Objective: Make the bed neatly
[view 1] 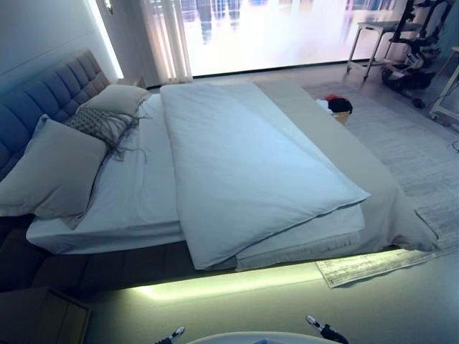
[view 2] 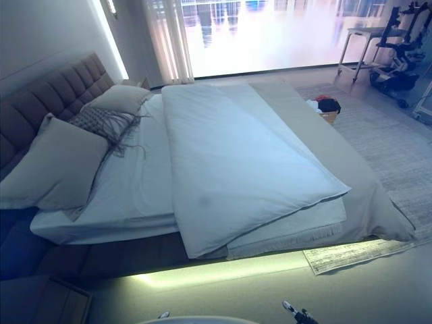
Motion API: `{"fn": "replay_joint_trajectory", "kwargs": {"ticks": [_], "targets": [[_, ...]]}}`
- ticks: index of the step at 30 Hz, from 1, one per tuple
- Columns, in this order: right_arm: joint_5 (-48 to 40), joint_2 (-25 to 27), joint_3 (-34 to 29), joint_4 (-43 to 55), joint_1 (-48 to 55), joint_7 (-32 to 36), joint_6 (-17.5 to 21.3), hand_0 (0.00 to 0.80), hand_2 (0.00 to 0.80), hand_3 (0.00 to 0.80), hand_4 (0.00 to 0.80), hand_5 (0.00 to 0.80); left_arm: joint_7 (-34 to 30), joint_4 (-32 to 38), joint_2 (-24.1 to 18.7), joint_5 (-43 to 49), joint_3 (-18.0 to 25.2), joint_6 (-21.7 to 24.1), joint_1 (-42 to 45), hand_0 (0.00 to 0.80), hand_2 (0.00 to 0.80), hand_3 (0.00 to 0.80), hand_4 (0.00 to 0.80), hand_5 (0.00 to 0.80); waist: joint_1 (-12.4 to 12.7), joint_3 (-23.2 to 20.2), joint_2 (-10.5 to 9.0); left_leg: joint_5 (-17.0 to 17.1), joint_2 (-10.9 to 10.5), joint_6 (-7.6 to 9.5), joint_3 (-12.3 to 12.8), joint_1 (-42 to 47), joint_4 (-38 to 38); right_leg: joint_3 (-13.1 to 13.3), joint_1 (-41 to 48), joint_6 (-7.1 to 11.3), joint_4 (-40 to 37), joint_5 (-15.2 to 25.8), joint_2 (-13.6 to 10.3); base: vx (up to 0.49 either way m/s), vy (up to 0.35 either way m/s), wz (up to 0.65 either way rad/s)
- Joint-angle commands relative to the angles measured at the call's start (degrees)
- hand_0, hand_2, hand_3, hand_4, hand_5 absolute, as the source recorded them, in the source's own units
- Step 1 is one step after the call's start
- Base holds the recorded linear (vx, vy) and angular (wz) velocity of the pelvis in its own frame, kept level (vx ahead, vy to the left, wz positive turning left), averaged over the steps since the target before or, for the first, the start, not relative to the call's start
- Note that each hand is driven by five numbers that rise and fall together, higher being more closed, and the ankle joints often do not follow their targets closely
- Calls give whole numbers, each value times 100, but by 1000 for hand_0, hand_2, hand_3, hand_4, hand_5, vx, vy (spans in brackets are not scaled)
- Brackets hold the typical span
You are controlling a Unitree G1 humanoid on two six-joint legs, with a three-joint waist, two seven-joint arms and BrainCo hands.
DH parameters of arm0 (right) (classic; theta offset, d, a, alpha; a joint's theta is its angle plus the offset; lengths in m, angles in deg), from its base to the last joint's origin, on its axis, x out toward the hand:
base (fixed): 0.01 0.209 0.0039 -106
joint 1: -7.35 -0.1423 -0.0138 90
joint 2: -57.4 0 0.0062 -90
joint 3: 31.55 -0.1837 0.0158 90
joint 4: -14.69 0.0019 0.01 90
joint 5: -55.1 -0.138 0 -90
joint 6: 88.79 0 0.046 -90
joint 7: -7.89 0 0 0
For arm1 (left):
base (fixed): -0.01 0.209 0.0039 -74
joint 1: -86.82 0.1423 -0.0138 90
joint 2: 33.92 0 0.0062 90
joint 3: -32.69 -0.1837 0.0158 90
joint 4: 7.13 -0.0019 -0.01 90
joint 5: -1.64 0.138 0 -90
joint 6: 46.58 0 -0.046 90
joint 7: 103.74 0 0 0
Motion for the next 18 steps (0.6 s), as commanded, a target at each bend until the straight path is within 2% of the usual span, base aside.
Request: {"fn": "replay_joint_trajectory", "kwargs": {"ticks": [1,11,18], "targets": [[263,-180,-21,-406,-530,26,79,0,0,0,0,0,138,-365,-6,175,40,70,-310,0,0,0,0,0,35,176,-308,-52,-325,273,62,-186,22,137,241,169,17,-201,-87,0,0,0],[279,-189,179,-453,-691,256,-354,0,0,0,0,0,15,-366,-66,364,40,89,-359,0,0,0,0,0,86,188,-341,-31,-309,269,59,-192,22,127,241,135,17,-198,-48,0,0,0],[319,-158,237,-440,-704,137,-388,0,0,0,0,0,41,-334,-84,871,-145,134,-366,0,0,0,0,0,56,189,-323,-21,-296,270,84,-150,22,133,280,120,17,-212,-24,20,-11,0]]}}
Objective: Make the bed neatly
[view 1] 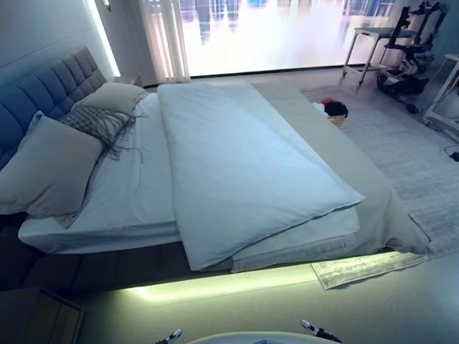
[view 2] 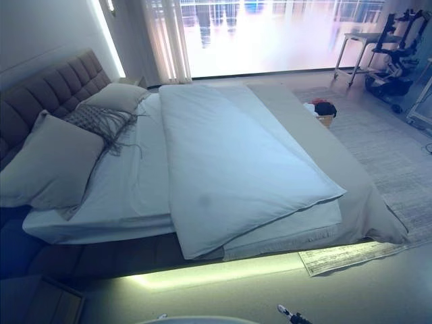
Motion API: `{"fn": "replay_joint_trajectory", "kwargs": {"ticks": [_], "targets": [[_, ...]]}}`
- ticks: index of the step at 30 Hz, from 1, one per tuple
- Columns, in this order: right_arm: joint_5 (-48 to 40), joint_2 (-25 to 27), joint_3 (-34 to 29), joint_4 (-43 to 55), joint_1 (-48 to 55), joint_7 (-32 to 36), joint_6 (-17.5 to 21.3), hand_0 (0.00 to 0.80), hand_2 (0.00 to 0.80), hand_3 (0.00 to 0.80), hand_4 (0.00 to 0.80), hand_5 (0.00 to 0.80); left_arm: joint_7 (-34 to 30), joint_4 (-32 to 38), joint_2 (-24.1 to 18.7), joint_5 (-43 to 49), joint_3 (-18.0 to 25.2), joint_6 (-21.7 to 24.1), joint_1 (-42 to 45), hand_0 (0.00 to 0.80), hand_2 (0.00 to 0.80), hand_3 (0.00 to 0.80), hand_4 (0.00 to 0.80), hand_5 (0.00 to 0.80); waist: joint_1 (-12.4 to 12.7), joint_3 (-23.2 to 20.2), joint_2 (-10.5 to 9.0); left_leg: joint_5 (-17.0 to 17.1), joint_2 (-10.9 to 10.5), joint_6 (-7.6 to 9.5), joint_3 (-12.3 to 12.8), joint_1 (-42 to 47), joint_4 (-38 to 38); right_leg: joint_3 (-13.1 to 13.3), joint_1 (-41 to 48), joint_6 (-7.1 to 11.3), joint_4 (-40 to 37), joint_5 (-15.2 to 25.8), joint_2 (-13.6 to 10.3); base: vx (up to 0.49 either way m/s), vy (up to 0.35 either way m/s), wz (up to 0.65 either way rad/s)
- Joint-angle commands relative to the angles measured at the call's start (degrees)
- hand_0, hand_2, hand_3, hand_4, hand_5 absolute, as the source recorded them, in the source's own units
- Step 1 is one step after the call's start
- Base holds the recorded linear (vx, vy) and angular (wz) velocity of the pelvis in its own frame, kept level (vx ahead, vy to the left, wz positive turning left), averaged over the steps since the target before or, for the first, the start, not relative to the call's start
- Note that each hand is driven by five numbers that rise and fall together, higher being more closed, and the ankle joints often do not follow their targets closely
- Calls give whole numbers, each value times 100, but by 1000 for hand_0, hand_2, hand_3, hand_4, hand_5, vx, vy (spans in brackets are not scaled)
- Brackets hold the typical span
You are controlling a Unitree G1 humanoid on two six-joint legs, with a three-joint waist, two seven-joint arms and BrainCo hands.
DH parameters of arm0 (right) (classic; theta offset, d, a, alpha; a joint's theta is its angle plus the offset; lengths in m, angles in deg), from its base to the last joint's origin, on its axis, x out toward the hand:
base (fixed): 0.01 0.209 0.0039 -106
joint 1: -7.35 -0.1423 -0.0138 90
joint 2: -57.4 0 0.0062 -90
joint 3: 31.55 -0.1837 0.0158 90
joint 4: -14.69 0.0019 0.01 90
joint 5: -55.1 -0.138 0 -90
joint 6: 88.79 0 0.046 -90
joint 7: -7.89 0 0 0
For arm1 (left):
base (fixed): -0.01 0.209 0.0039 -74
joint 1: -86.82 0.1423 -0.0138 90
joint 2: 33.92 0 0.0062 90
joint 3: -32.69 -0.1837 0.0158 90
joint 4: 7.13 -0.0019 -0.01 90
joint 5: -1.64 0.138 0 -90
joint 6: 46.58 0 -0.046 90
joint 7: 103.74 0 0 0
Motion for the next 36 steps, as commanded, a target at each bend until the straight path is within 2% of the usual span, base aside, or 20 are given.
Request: {"fn": "replay_joint_trajectory", "kwargs": {"ticks": [1,13,16,18,20,22,23,24,26,28,29,31,33,34,36], "targets": [[87,-100,41,-341,-634,-30,-5,0,0,0,0,0,16,-296,-12,458,-167,114,-369,0,0,0,0,0,46,240,-205,-6,-327,286,38,-149,21,120,284,127,18,-205,-59,0,0,0],[161,-43,62,-342,-712,-62,2,0,0,0,0,0,49,-362,-120,608,-201,-7,-371,0,0,0,0,0,45,247,-209,28,-266,264,1,-131,21,133,313,73,18,-262,22,7,-65,-1],[16,-95,109,-333,-719,191,-145,0,0,0,0,0,0,-360,-82,695,-205,12,-371,0,0,0,0,0,33,271,-198,77,-229,252,-19,-91,40,157,315,17,112,-326,61,23,-104,-2],[61,-97,169,-318,-723,196,-154,0,0,0,0,0,-4,-333,-45,702,-225,53,-386,0,0,0,0,0,14,334,-217,38,-178,228,-46,-194,371,197,232,-57,318,-402,72,5,-113,-2],[248,-78,247,-248,-737,118,-196,0,0,0,0,0,48,-298,-23,702,-216,44,-424,0,0,0,0,0,-2,461,-312,38,-145,194,-33,-530,1186,179,121,-162,513,-425,32,-27,-121,-4],[283,-24,302,-195,-735,91,-246,0,0,0,0,0,92,-276,-5,629,-207,63,-453,0,0,0,0,0,10,598,-380,332,-135,134,-31,-1094,2169,118,72,-269,594,-430,13,-25,-120,-11],[361,30,302,-182,-729,28,-298,0,0,0,0,0,78,-278,12,582,-177,99,-465,0,0,0,0,0,31,721,-377,619,-110,80,-28,-1494,2674,118,77,-340,667,-464,24,17,-71,-18],[482,75,278,-193,-719,-26,-330,0,0,0,0,0,48,-275,20,552,-146,90,-475,0,0,0,0,0,40,805,-344,779,-101,32,-35,-1742,2811,153,92,-365,727,-503,46,51,-25,-23],[694,154,219,-280,-694,-82,-378,0,0,0,0,0,31,-301,40,476,-107,23,-468,0,0,0,0,0,69,918,-206,1019,-106,-46,6,-1925,2380,234,177,-336,819,-623,126,170,76,-37],[845,217,153,-378,-695,-85,-341,0,0,0,0,0,19,-315,27,467,-84,-4,-393,0,0,0,0,0,99,960,-90,1211,11,-84,145,-1893,1571,288,288,-316,833,-745,229,282,106,-35],[874,248,129,-411,-680,-84,-311,0,0,0,0,0,10,-341,-5,450,-86,-20,-334,0,0,0,0,0,152,953,-5,1514,119,-156,161,-1963,931,334,416,-314,794,-817,335,313,79,-24],[776,279,97,-435,-643,-59,-264,0,0,0,0,0,30,-394,-34,481,-59,-12,-241,0,0,0,0,0,264,960,2,1817,169,-233,66,-2048,281,457,682,-311,735,-938,402,344,53,-22],[741,296,41,-446,-569,-12,-193,0,0,0,0,0,43,-471,-42,605,42,74,-103,0,0,0,0,0,360,940,-18,1931,224,-291,-20,-2207,53,554,918,-319,704,-1110,431,344,60,-31],[716,301,11,-464,-527,-9,-150,0,0,0,0,0,52,-497,-39,649,78,101,-54,0,0,0,0,0,371,922,-12,1956,282,-305,42,-2226,72,580,1008,-324,712,-1218,437,290,90,-22],[740,304,-66,-542,-518,-44,-103,0,0,0,0,0,50,-520,-41,688,146,135,-12,0,0,0,0,0,366,887,-30,1735,292,-242,159,-2142,104,613,1075,-292,748,-1271,357,298,129,-8]]}}
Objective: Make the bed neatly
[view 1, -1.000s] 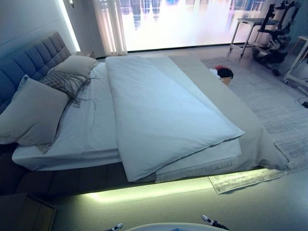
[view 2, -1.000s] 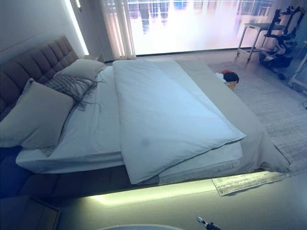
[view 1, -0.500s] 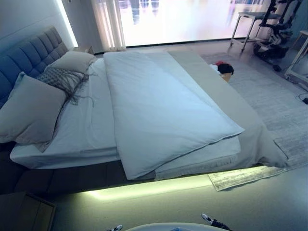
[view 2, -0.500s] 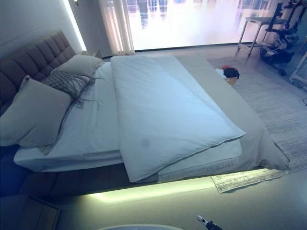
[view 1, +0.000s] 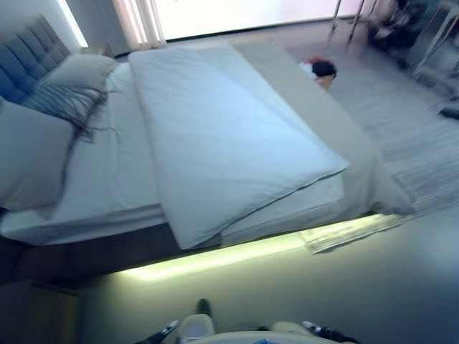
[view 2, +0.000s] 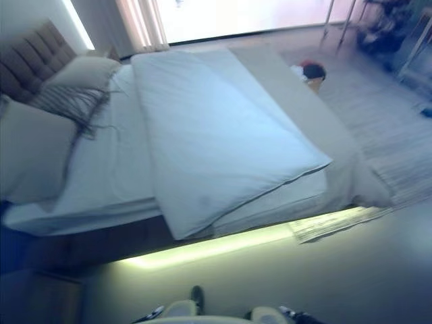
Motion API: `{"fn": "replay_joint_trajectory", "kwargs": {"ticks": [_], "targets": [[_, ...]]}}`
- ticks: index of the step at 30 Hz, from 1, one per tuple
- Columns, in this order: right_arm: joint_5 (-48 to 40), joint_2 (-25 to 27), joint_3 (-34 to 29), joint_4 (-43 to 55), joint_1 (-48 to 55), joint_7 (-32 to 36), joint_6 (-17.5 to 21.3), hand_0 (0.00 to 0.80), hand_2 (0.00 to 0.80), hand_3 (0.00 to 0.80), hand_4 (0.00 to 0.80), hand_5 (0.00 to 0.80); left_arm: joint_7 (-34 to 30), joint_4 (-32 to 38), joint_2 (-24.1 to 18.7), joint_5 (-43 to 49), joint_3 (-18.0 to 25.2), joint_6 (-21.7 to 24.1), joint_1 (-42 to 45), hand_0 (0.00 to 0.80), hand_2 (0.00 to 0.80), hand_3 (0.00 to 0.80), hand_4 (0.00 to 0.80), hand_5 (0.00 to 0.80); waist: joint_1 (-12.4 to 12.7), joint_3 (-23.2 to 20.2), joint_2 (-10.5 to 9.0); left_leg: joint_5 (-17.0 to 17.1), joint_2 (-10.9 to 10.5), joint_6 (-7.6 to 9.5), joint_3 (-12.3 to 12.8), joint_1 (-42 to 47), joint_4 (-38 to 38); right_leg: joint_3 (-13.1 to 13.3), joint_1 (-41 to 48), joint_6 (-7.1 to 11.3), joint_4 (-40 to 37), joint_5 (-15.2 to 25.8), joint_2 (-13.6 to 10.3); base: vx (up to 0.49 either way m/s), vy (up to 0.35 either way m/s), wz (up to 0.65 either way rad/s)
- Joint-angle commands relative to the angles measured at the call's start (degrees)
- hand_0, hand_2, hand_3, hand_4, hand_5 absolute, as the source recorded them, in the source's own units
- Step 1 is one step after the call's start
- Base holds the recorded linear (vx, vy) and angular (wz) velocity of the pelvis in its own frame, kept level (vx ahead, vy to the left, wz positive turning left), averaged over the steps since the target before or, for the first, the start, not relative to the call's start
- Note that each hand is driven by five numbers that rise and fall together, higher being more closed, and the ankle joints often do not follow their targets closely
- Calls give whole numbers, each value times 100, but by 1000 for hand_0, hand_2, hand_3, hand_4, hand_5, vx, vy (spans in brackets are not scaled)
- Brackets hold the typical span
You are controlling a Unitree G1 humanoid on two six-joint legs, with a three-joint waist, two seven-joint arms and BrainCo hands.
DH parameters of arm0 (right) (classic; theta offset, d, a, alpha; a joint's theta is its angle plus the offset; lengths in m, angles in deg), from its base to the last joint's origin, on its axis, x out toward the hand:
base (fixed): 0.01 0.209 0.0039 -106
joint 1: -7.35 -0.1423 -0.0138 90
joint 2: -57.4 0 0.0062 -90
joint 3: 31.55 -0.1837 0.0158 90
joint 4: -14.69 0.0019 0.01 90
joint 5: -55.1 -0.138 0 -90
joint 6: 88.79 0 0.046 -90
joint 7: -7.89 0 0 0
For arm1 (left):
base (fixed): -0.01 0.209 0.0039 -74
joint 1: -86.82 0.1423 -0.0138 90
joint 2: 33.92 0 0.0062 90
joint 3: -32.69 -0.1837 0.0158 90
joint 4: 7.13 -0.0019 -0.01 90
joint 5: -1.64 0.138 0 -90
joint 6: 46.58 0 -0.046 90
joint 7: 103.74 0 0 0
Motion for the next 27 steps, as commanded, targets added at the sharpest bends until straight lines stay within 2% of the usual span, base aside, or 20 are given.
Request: {"fn": "replay_joint_trajectory", "kwargs": {"ticks": [1,5,11,15,19,21,23,25,27], "targets": [[25,264,-169,-100,-44,-6,226,0,0,0,0,0,2,-88,121,246,-54,116,108,0,0,0,0,0,58,-148,171,926,-5,178,81,-510,-565,206,982,456,-394,34,-248,323,134,-23],[72,167,-195,-142,-13,155,296,0,0,0,0,0,56,-62,29,318,-24,110,82,0,0,0,0,0,136,-281,93,493,-116,335,25,-237,-436,80,1156,580,-477,70,-532,333,128,-17],[-167,-6,-138,112,-41,152,437,0,0,0,0,0,135,-30,-93,498,-45,41,-72,0,0,0,0,0,180,-471,-14,143,-182,454,115,-303,-45,-146,1217,823,-541,178,-947,252,154,-11],[-87,-78,-100,238,-67,107,489,0,0,0,0,0,52,14,-121,456,-61,44,-157,0,0,0,0,0,202,-521,-55,-133,-292,569,108,-477,438,-149,1143,969,-423,200,-1187,172,174,4],[-97,-49,-180,226,-153,92,431,0,0,0,0,0,23,-23,-108,457,-100,3,-228,0,0,0,0,0,231,-556,-87,-337,-421,727,128,-585,725,-143,1102,1045,-165,215,-1320,142,165,2],[-87,-50,-208,207,-178,97,411,0,0,0,0,0,5,-46,-123,537,-117,14,-247,0,0,0,0,0,232,-582,-118,-431,-524,864,166,-563,727,-107,1068,1091,225,395,-1375,148,143,2],[-199,-49,-222,215,-187,86,408,0,0,0,0,0,35,-16,-183,648,-199,-12,-261,0,0,0,0,0,162,-603,-162,-499,-694,1024,189,-369,600,-18,663,1140,910,1021,-1429,144,119,14],[-254,-23,-183,254,-221,118,372,0,0,0,0,0,66,-6,-252,629,-198,11,-316,0,0,0,0,0,54,-550,-110,-508,-699,1053,204,-69,368,-81,58,1086,1086,1194,-1477,114,69,24],[-267,27,-143,271,-254,179,373,0,0,0,0,0,52,22,-314,531,-208,34,-421,0,0,0,0,0,-48,-452,-4,-448,-625,976,261,145,149,-193,-428,999,821,1083,-1425,40,-15,3]]}}
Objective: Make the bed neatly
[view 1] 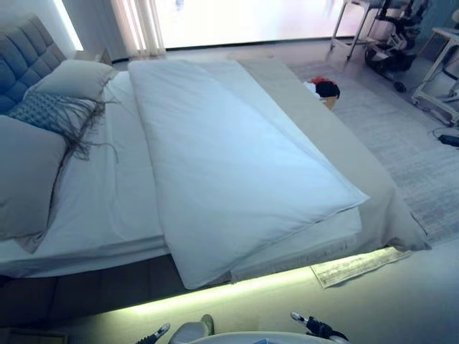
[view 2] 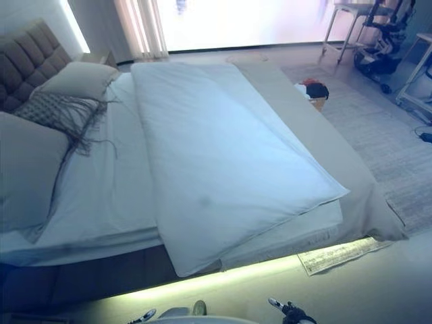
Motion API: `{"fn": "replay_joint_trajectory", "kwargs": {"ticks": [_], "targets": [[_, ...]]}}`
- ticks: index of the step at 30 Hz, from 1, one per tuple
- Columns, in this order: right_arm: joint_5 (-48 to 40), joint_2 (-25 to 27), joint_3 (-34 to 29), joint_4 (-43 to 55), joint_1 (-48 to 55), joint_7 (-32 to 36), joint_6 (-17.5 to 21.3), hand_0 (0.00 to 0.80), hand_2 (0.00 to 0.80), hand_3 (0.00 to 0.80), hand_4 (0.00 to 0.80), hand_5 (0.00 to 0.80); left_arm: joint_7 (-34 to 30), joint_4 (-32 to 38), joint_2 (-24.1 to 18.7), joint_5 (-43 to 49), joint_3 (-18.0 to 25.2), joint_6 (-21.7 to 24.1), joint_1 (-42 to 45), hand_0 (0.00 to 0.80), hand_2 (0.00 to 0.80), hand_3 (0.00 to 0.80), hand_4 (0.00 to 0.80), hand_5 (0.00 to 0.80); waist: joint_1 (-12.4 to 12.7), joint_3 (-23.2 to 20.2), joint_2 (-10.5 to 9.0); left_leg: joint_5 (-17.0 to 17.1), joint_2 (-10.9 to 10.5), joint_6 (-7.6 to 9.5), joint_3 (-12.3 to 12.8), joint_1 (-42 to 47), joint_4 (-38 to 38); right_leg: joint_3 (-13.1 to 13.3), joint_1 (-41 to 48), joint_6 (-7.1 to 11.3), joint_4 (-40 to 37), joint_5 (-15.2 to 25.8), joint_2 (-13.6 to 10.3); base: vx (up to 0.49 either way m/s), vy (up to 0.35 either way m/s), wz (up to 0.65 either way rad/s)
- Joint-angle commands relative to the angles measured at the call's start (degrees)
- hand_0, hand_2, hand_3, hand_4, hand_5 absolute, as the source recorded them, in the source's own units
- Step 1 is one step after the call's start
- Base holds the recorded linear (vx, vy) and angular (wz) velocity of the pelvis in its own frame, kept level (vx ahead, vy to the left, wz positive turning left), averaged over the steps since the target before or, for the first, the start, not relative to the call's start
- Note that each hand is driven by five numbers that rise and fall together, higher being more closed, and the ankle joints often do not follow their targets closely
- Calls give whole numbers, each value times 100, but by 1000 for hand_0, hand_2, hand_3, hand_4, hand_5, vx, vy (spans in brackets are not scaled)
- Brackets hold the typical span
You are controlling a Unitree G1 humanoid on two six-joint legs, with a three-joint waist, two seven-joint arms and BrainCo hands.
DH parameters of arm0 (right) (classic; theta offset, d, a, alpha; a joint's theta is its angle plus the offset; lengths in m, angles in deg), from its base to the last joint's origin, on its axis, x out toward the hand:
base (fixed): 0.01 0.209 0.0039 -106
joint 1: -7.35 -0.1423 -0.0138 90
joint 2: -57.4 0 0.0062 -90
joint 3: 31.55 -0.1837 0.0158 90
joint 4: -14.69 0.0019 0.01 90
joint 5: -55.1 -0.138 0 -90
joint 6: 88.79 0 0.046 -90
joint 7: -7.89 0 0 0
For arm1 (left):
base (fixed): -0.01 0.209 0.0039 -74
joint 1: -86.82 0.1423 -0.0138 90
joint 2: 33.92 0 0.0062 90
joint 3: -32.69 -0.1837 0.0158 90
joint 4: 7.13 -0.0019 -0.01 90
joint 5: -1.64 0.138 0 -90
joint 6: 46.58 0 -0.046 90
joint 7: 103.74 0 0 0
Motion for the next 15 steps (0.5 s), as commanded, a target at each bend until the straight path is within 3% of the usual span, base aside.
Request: {"fn": "replay_joint_trajectory", "kwargs": {"ticks": [1,4,6,9,12,15], "targets": [[-229,171,-40,256,-249,77,16,0,0,0,0,0,3,-2,-152,41,-14,42,-276,0,0,0,0,0,-96,226,42,-81,179,-185,7,-309,370,-109,-271,54,-1410,1249,-222,-40,-110,-7],[-462,184,12,249,-407,-8,1,0,0,0,0,0,14,59,-175,-57,-124,7,-528,0,0,0,0,0,-250,418,51,-195,123,-263,-33,-186,217,-16,-1098,179,-2356,1968,-233,-47,-166,-2],[-521,165,-8,240,-488,-60,-19,0,0,0,0,0,35,112,-180,-92,-189,-70,-647,0,0,0,0,0,-363,516,33,-374,120,-270,-59,-44,173,17,-1495,256,-2573,2305,-242,-2,-172,10],[-431,142,6,268,-546,-89,-70,0,0,0,0,0,89,129,-147,-61,-239,-97,-680,0,0,0,0,0,-459,573,0,-530,196,-237,-113,-12,386,200,-1548,228,-2308,2101,-139,57,-149,35],[-370,132,67,316,-403,-49,-129,0,0,0,0,0,90,167,-34,4,-274,-46,-491,0,0,0,0,0,-474,504,-64,-549,248,-270,-175,21,595,172,-1190,210,-2301,1793,-43,129,-114,66],[-445,148,66,326,-299,16,-80,0,0,0,0,0,36,175,71,93,-349,53,-393,0,0,0,0,0,-449,439,-74,-493,281,-313,-222,165,439,61,-931,179,-2484,1733,-19,113,-73,43]]}}
